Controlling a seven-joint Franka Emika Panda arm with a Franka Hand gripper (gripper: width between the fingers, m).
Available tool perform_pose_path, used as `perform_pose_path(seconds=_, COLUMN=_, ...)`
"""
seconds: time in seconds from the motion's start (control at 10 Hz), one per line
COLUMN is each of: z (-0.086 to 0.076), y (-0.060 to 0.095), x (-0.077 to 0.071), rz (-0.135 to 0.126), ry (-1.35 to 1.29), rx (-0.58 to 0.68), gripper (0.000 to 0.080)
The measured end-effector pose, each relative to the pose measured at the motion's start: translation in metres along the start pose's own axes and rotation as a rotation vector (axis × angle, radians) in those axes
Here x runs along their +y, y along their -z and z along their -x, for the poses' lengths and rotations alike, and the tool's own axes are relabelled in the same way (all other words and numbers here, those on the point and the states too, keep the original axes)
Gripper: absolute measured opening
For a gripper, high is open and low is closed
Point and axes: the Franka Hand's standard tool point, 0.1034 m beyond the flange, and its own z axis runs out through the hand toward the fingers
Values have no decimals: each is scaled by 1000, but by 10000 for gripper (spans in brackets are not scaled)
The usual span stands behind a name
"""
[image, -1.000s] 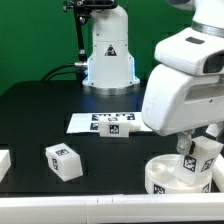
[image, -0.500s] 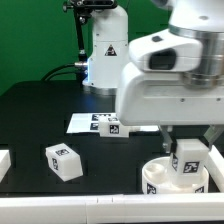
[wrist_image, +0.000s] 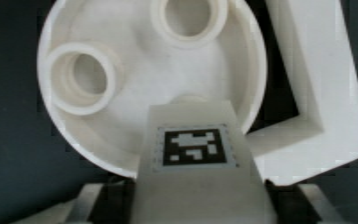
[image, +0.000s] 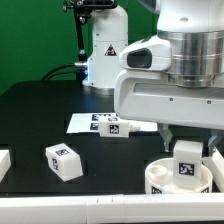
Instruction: Assemble stool
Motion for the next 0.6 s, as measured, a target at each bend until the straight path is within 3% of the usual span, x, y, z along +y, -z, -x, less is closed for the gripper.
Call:
perform_pose_path(seconds=0.2, z=-3, y=0, x=-1, rz=-28, ry=-353, rx=-19, gripper=337)
perform_pose_path(seconds=0.5, z=1, y=-3, x=-7, rz=-116, ry=-796, rx=-37, gripper=337)
perform_pose_path(seconds=0.6, z=1, y=-2, x=-8, rz=-117, ry=-836, rx=-39, gripper=337)
